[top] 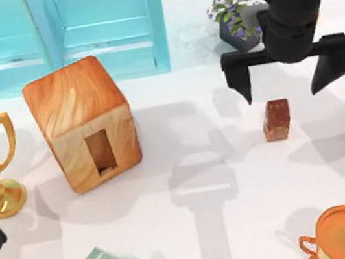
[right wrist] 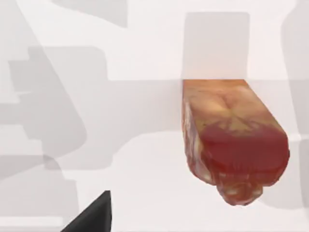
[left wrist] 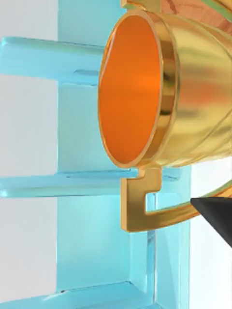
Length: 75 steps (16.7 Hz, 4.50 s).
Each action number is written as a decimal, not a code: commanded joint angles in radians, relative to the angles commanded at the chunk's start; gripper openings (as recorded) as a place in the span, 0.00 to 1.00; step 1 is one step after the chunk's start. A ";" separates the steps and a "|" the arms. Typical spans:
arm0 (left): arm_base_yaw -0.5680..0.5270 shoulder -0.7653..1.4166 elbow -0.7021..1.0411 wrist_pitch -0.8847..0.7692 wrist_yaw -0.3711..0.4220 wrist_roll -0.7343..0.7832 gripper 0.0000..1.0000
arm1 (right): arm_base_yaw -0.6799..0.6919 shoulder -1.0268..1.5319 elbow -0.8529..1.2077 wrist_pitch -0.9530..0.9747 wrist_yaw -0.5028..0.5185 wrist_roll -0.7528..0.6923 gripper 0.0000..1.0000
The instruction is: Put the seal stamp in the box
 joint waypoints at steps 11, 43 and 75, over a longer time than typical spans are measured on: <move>0.000 0.000 0.000 0.000 0.000 0.000 1.00 | 0.004 0.061 -0.215 0.282 0.001 0.005 1.00; 0.000 0.000 0.000 0.000 0.000 0.000 1.00 | 0.000 -0.002 0.040 -0.040 0.001 0.004 0.00; 0.000 0.000 0.000 0.000 0.000 0.000 1.00 | -0.854 -0.319 -0.215 -0.095 -0.002 -0.863 0.00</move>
